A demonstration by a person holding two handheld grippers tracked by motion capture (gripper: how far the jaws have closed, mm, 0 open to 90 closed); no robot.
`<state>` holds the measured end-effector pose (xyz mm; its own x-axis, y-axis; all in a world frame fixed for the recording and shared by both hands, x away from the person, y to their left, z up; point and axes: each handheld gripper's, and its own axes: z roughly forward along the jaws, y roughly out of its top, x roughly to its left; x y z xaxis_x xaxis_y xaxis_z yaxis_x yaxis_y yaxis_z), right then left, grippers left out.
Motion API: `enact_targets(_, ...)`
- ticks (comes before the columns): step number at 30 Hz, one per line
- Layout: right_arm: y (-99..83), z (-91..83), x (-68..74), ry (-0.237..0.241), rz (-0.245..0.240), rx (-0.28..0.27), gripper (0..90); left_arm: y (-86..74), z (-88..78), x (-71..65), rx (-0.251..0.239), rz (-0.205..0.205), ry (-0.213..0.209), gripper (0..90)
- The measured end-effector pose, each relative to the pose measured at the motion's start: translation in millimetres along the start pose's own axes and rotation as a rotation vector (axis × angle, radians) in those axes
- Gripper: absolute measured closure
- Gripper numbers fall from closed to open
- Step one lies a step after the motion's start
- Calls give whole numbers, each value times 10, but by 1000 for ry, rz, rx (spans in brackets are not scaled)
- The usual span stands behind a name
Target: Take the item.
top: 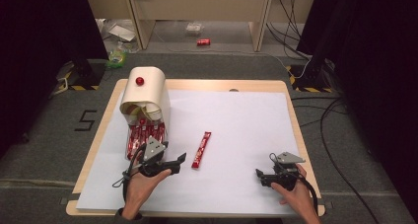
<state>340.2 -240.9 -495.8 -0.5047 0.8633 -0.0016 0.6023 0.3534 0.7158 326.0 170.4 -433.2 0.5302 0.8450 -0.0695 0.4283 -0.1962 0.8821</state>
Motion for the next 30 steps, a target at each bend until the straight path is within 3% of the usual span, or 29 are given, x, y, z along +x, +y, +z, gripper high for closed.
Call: enact_targets(30,0,0,0,0,-1,0,138,-119,-372,257,-45,-48,93,213)
